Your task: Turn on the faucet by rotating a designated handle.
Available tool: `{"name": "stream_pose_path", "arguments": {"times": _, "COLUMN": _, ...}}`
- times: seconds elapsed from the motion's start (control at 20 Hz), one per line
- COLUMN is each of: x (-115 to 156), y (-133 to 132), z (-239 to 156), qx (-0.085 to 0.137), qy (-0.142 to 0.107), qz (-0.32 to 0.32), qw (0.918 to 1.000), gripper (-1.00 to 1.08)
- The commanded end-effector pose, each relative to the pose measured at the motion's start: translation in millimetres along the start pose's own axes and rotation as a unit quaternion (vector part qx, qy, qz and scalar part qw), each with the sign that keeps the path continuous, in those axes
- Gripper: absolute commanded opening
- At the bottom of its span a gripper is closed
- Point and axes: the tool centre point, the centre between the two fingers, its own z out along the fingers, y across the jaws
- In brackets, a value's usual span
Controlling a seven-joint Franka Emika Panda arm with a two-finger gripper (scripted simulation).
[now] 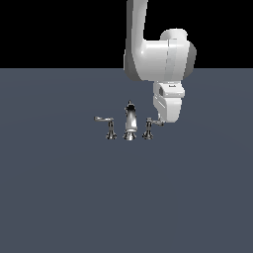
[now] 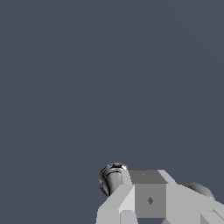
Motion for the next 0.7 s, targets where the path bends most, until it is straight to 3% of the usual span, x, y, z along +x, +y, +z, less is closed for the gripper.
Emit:
{"name": "stream_pose_path", "arguments": {"times": 0.0, "x": 2, "y": 15, "z": 0, "qx": -0.008, "qy": -0.001, "qz": 0.004, "qw": 1.0000, "gripper": -1.00}}
{"name": "stream_pose_path", "arguments": {"times": 0.35, "x": 1, "y": 26, "z": 0, "qx": -0.008, "qy": 0.000, "qz": 0.006, "qw": 1.0000, "gripper": -1.00}}
{"name": "stream_pose_path", "arguments": {"times": 0.65, "x": -22, "y": 37, "z": 0, "qx": -0.009, "qy": 0.000, "qz": 0.006, "qw": 0.9999, "gripper": -1.00}}
